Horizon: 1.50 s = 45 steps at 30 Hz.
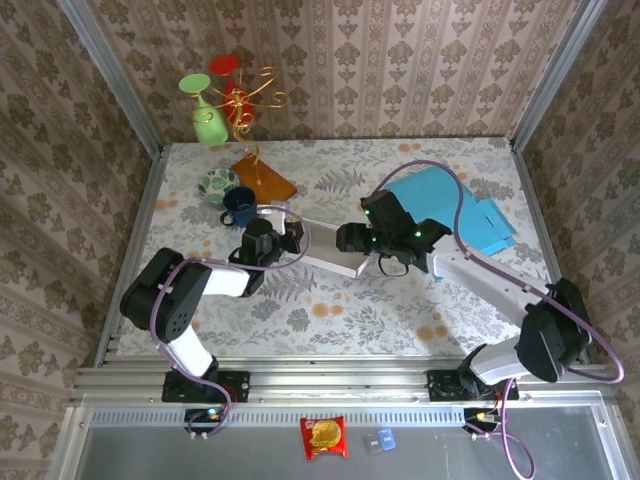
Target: Fold the paper box
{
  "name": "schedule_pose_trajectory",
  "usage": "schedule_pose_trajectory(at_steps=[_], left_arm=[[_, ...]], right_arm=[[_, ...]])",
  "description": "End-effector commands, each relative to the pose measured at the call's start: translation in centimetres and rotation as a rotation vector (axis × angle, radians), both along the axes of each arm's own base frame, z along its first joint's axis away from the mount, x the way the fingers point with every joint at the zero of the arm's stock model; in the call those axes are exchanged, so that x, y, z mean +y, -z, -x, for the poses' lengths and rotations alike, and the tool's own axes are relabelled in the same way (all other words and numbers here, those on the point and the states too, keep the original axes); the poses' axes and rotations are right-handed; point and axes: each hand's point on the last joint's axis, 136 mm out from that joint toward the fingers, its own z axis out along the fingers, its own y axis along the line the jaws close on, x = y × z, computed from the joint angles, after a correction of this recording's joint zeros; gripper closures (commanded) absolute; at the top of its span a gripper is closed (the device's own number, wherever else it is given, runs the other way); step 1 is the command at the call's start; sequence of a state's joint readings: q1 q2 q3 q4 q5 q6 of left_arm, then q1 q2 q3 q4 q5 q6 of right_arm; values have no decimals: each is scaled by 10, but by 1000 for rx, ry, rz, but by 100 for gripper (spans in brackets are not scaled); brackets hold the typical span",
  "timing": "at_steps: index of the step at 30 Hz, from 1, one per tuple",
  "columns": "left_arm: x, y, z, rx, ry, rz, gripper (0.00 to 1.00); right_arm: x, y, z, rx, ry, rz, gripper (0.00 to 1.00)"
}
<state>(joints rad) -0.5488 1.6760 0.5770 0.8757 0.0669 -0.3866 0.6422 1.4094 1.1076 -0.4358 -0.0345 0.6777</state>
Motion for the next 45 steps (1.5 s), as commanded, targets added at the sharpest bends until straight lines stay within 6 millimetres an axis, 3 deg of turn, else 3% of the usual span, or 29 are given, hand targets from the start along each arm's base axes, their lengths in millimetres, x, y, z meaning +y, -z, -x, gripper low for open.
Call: schedule_pose_trajectory(at_steps=[1, 8, 12, 14, 19, 21, 30, 38, 45], left_arm=[[0, 18, 10, 34, 16, -52, 100], [-6, 17, 12, 23, 21, -71, 100], [-7, 16, 13, 17, 23, -79, 100], [-8, 16, 12, 15, 22, -79, 100], [-10, 16, 15, 7, 30, -87, 100], [-10, 17, 15, 7, 32, -89, 100], [-12, 17, 18, 1, 41, -93, 100], [-13, 19, 21, 4, 48, -91, 100], [-13, 22, 25, 13, 55, -93, 100]], right_arm=[[7, -13, 25, 156, -12, -170, 28], [-7, -38, 33, 290, 1, -292, 25], [-22, -68, 24, 285, 69, -408, 24], [-36, -70, 20, 328, 142, -439, 25], [-75, -45, 6, 488, 335, -496, 31], [-81, -37, -1, 537, 377, -520, 33], [-65, -2, -27, 724, 435, -603, 42], [-48, 17, -29, 788, 445, -634, 45], [-39, 30, -14, 835, 431, -586, 49]])
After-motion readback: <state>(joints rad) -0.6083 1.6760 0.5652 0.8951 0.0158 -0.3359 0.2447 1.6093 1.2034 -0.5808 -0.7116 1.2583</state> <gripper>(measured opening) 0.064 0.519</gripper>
